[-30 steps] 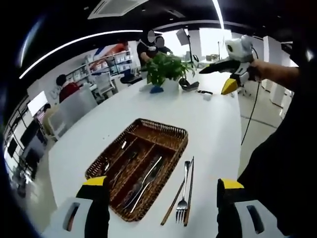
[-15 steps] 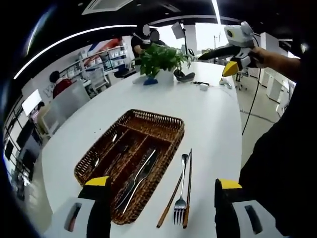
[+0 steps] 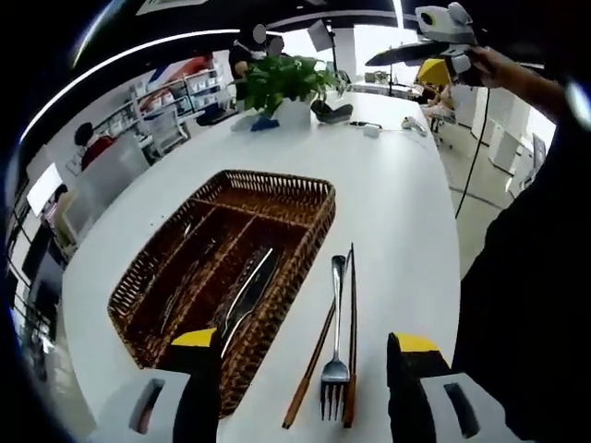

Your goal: Arrange the knives, forks, and spoons in their matching storage slots by inserting each utensil handle-first until every utensil is classified and aligned in the correct compartment

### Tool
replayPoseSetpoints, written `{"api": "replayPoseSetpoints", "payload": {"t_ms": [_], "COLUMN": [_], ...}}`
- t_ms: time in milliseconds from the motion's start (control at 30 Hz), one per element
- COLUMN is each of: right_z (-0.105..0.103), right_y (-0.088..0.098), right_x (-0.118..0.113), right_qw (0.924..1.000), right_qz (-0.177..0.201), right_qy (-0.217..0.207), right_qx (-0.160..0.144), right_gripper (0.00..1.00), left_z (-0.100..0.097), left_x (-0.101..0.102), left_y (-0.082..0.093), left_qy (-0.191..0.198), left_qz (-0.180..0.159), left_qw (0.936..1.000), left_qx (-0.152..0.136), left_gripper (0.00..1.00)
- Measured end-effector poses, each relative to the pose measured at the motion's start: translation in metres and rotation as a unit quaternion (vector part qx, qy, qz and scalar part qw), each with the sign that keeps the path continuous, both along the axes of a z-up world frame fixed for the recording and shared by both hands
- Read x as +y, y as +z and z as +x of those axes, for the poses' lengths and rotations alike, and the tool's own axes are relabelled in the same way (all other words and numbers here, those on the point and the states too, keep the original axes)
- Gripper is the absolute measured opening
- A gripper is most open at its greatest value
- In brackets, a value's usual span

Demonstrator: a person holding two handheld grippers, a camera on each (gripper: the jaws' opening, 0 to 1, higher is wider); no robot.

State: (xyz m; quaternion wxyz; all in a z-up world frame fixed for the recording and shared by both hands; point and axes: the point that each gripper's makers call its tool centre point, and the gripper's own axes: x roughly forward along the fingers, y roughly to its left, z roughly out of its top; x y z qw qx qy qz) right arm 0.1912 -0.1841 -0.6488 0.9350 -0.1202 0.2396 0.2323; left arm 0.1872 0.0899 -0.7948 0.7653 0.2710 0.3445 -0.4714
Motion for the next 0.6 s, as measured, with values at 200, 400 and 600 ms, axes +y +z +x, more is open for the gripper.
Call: {"api": "replayPoseSetpoints", "payload": {"t_ms": [200,400,600], "right_z": [-0.003,-0.004,-0.006], "right_y": [-0.001,-0.004,-0.006], "right_x": [-0.007,-0.01,-0.012], "right_qw": [1.0,0.9999,0.9998], "right_qz": [-0.002,-0.008,-0.015], "right_qy": [-0.007,-0.009,-0.01], "right_qx": [0.002,0.007,0.011], "right_gripper": [0.99,0.99,0.99], "left_z": [-0.003,-0.006,-0.012], "left_x": [0.001,-0.004,-0.008], "left_y": [-0.014,-0.024,-0.041], "left_qy": [-0.002,-0.014,-0.033], "left_qz": [0.0,0.0,0.001], "left_qw": [0.9998,0.9996,0.9987], "left_qx": [0.017,0.023,0.038], "left_gripper": [0.62,0.53,0.4]}}
